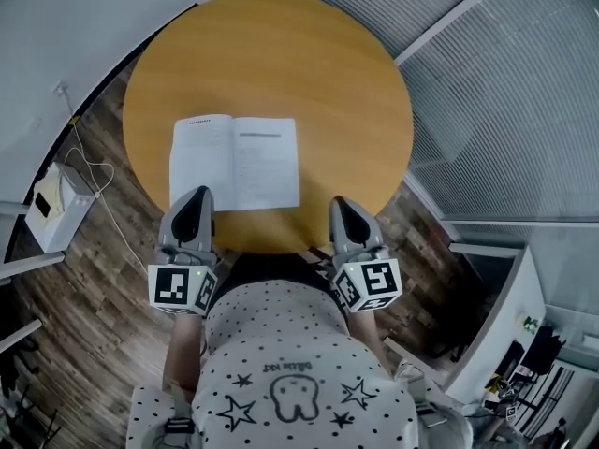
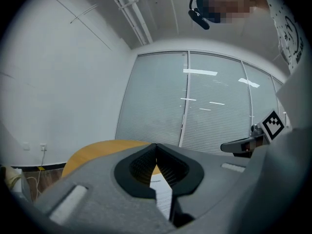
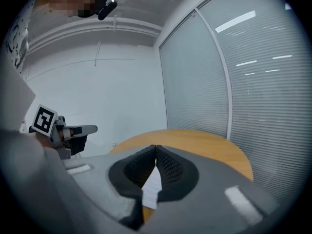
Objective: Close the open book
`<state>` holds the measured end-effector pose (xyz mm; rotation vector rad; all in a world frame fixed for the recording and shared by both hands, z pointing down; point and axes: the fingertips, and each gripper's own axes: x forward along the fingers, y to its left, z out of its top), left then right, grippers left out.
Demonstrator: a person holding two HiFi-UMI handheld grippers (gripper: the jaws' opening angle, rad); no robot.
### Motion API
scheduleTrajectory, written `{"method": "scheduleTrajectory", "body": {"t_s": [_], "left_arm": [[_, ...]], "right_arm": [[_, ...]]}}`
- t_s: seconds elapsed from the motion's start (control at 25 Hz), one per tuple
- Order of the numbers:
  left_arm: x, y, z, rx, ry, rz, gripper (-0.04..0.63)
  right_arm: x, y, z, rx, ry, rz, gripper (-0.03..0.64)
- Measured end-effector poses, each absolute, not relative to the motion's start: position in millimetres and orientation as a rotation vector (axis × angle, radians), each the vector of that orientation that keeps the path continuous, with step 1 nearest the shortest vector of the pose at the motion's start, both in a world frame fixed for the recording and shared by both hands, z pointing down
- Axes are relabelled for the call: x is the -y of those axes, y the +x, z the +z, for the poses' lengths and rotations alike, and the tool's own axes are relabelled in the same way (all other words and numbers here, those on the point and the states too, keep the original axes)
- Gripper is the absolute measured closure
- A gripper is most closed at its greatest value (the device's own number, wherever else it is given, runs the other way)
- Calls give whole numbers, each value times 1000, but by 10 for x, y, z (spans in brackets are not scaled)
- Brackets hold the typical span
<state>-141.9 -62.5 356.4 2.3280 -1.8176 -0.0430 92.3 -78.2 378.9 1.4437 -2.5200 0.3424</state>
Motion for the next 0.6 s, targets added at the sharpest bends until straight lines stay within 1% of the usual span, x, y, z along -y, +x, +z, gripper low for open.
{"method": "scheduleTrajectory", "body": {"t_s": [0.2, 0.36, 0.6], "left_arm": [[529, -1490, 3690, 1836, 2226, -61, 584], [455, -1762, 3791, 1874, 2056, -170, 584], [314, -1995, 3880, 1966, 1953, -181, 586]], "right_arm": [[800, 1018, 3825, 2513, 1434, 343, 612], [861, 892, 3880, 2538, 1380, 336, 612], [965, 685, 3920, 2584, 1303, 321, 612]]}}
